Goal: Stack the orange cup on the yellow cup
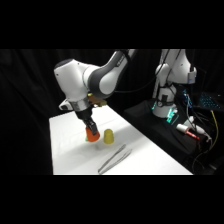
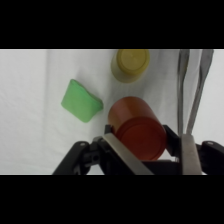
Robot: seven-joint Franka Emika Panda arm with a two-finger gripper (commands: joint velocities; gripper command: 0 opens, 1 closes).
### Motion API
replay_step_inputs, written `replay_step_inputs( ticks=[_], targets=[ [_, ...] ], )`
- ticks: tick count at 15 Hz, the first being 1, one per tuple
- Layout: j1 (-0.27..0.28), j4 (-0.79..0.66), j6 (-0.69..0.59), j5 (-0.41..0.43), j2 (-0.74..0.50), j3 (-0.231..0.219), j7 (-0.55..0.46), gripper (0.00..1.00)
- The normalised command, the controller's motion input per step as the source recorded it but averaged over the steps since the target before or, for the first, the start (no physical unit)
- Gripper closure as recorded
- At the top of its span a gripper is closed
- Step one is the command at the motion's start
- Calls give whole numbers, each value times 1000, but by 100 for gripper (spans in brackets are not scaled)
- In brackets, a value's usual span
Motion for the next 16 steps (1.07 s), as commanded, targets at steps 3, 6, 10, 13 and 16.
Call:
replay_step_inputs(
  ticks=[3, 6, 10, 13, 16],
  targets=[
    [11, -505, 73, 74, -453, 13, 86, 50],
    [10, -527, 146, 96, -441, 12, 86, 50],
    [11, -500, 207, 113, -399, 9, 75, 50],
    [7, -421, 261, 118, -309, 5, 40, 50],
    [-6, -340, 297, 104, -206, -6, 10, 50]
  ],
)
